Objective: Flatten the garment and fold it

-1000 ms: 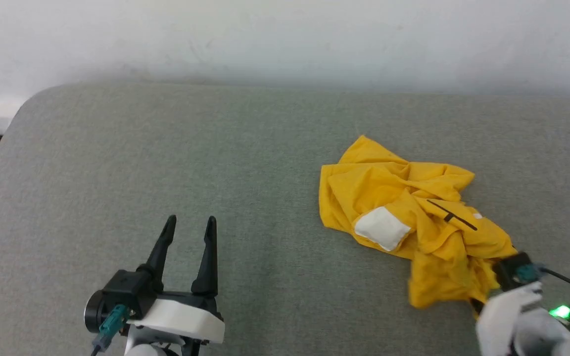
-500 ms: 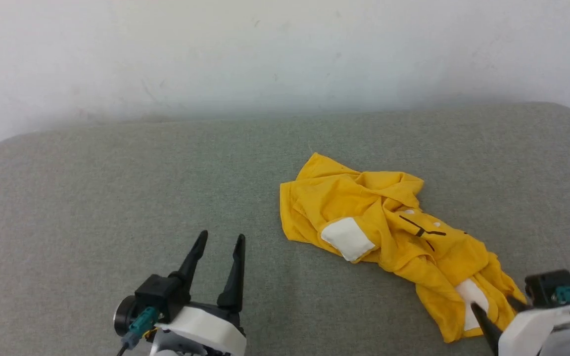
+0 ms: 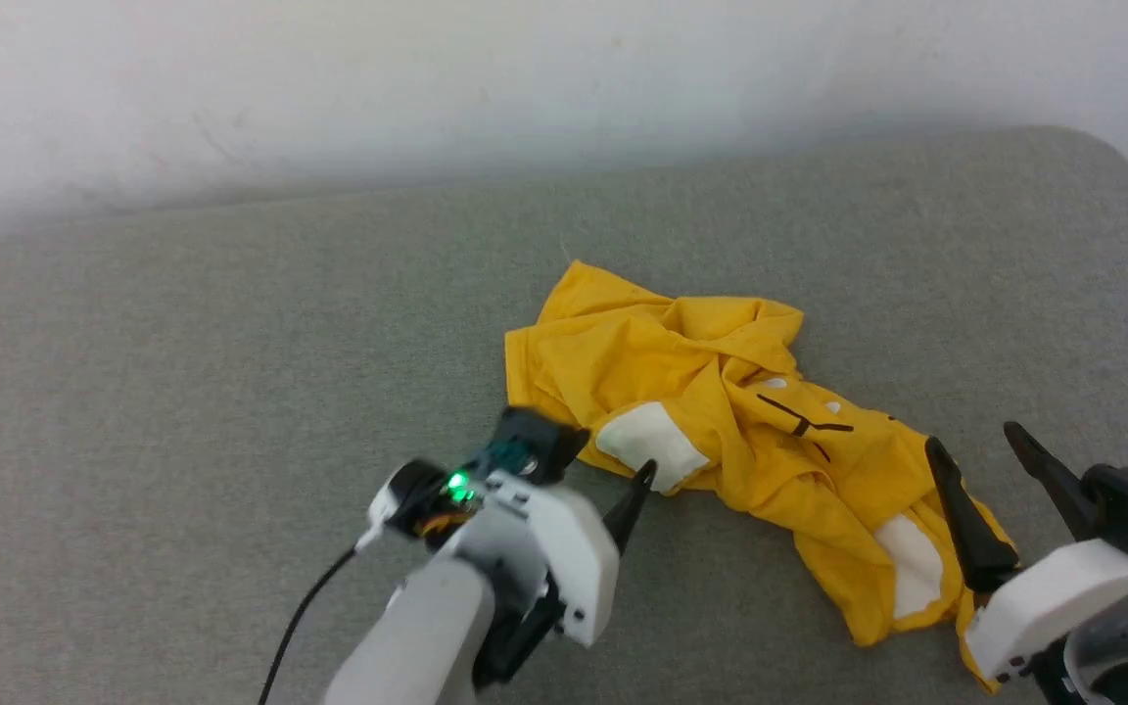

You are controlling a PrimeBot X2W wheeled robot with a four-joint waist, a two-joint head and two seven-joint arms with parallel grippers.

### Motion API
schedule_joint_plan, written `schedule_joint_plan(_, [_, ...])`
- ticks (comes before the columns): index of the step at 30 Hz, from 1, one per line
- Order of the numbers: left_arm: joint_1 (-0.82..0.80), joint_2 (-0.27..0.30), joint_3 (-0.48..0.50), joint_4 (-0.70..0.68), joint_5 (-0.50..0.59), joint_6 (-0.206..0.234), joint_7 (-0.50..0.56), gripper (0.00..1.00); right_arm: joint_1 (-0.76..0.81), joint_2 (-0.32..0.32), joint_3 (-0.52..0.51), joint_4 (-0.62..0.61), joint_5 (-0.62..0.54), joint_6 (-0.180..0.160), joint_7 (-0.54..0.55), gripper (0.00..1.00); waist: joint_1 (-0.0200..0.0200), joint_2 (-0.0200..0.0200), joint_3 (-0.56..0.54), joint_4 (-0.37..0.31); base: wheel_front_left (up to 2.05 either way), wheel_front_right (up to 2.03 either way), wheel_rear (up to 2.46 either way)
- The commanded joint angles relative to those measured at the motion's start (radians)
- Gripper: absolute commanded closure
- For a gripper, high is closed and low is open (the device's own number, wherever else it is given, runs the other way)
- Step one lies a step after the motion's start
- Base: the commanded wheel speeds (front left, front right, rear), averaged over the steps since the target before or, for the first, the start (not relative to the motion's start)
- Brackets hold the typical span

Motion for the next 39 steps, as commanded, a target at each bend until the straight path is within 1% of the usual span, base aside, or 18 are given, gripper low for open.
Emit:
schedule_joint_plan(1, [-0.044, -0.002, -0.018, 0.011, 0.007, -0.007, 0.023, 0.00, -0.015, 0.008, 0.002, 0.007, -0.009, -0.002, -0.017, 0.00, -0.0001, 0.0000, 0.058, -0.045, 0.00, 0.00, 0.00])
schedule_joint_plan(5, [-0.171, 0.003, -0.089, 0.074, 0.012, -0.015, 0.132, 0.00, -0.031, 0.035, 0.004, 0.044, -0.028, -0.002, -0.063, 0.00, -0.0001, 0.0000, 0.108, -0.074, 0.00, 0.00, 0.00])
schedule_joint_plan(9, [-0.271, 0.010, -0.132, 0.137, 0.011, -0.017, 0.191, 0.00, -0.042, 0.056, 0.009, 0.082, -0.037, -0.002, -0.092, 0.00, -0.0001, 0.0000, 0.142, -0.088, 0.00, 0.00, 0.00])
schedule_joint_plan(13, [-0.346, 0.022, -0.191, 0.206, 0.012, -0.018, 0.259, 0.00, -0.054, 0.069, 0.017, 0.116, -0.046, -0.002, -0.114, 0.00, -0.0001, 0.0000, 0.164, -0.086, 0.00, 0.00, 0.00])
schedule_joint_plan(14, [-0.356, 0.024, -0.208, 0.220, -0.001, -0.018, 0.279, 0.24, -0.057, 0.071, 0.017, 0.124, -0.049, -0.002, -0.120, 0.00, -0.0001, 0.0000, 0.166, -0.083, 0.00, 0.00, 0.00])
schedule_joint_plan(15, [-0.364, 0.025, -0.225, 0.226, -0.020, -0.018, 0.293, 0.97, -0.060, 0.074, 0.019, 0.133, -0.052, -0.002, -0.124, 0.00, -0.0001, 0.0000, 0.167, -0.081, 0.00, 0.00, 0.00])
schedule_joint_plan(16, [-0.369, 0.025, -0.234, 0.227, -0.045, -0.018, 0.298, 1.00, -0.062, 0.076, 0.020, 0.141, -0.055, -0.002, -0.129, 0.00, -0.0001, 0.0000, 0.166, -0.077, 0.00, 0.00, 0.00])
schedule_joint_plan(18, [-0.374, 0.032, -0.244, 0.213, -0.091, -0.018, 0.293, 1.00, -0.064, 0.080, 0.020, 0.157, -0.058, -0.002, -0.136, 0.00, -0.0001, 0.0000, 0.157, -0.063, 0.00, 0.00, 0.00])
schedule_joint_plan(22, [-0.361, 0.059, -0.223, 0.144, -0.124, -0.016, 0.240, 1.00, -0.054, 0.080, 0.016, 0.183, -0.065, -0.002, -0.137, 0.00, -0.0001, 0.0000, 0.115, -0.023, 0.00, 0.00, 0.00])
schedule_joint_plan(25, [-0.320, 0.099, -0.185, 0.053, -0.142, 0.010, 0.210, 1.00, -0.040, 0.074, 0.010, 0.194, -0.069, -0.002, -0.133, 0.00, -0.0001, 0.0000, 0.067, 0.017, 0.00, 0.00, 0.00])
schedule_joint_plan(29, [-0.226, 0.202, -0.108, -0.097, -0.162, 0.077, 0.205, 1.00, -0.017, 0.071, 0.012, 0.197, -0.070, -0.002, -0.118, 0.00, -0.0001, 0.0000, 0.005, 0.072, 0.00, 0.00, 0.00])
schedule_joint_plan(34, [-0.042, 0.354, 0.014, -0.290, -0.197, 0.192, 0.238, 1.00, 0.009, 0.074, 0.022, 0.192, -0.066, -0.002, -0.099, 0.00, -0.0001, 0.0000, -0.038, 0.134, 0.00, 0.00, 0.00])
schedule_joint_plan(36, [0.052, 0.398, 0.054, -0.353, -0.221, 0.233, 0.258, 1.00, 0.018, 0.077, 0.030, 0.193, -0.062, -0.002, -0.090, 0.00, -0.0001, 0.0000, -0.048, 0.152, 0.00, 0.00, 0.00])
schedule_joint_plan(39, [0.186, 0.439, 0.087, -0.408, -0.257, 0.275, 0.280, 1.00, 0.028, 0.078, 0.041, 0.195, -0.058, -0.002, -0.076, 0.00, -0.0001, 0.0000, -0.055, 0.175, 0.00, 0.00, 0.00])
